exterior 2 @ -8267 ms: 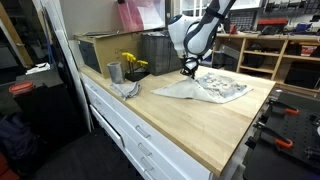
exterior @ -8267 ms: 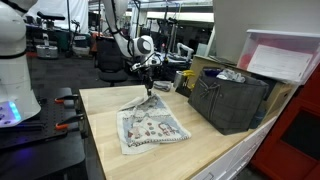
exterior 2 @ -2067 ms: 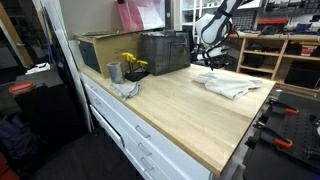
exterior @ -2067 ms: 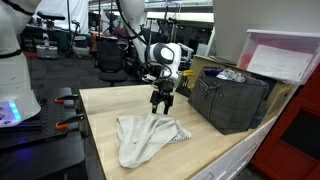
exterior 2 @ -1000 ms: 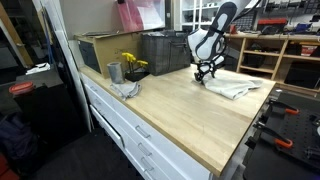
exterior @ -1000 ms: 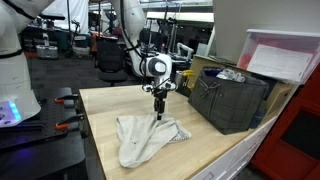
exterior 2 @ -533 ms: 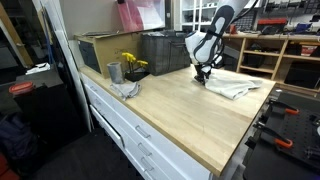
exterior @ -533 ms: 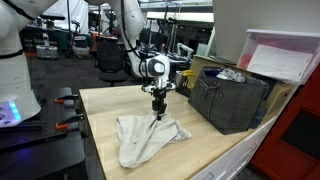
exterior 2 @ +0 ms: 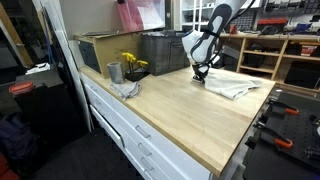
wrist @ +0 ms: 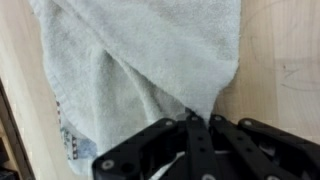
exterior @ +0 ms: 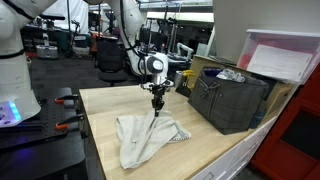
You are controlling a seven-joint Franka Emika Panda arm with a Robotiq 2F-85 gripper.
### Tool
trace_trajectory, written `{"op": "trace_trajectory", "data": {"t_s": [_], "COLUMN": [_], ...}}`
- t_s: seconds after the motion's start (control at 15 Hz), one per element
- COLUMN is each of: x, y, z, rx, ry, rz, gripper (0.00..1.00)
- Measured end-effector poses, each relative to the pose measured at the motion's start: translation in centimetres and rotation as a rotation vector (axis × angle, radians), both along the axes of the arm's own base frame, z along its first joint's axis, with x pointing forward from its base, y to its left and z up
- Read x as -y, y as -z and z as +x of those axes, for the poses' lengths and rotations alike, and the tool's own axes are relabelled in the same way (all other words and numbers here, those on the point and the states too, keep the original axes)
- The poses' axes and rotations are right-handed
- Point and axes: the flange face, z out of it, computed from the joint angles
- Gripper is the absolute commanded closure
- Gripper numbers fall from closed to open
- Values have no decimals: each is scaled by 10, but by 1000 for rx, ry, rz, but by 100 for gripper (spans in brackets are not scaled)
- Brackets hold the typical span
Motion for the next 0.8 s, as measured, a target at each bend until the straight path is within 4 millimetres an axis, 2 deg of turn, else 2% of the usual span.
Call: {"op": "trace_trajectory", "data": {"t_s": [0.33, 0.8], "x": [-45, -131], "y": [-5, -16], "z": [3, -5], "rx": [-10, -36], "ry": [43, 29], "rz": [2, 7], "gripper": [99, 99]}}
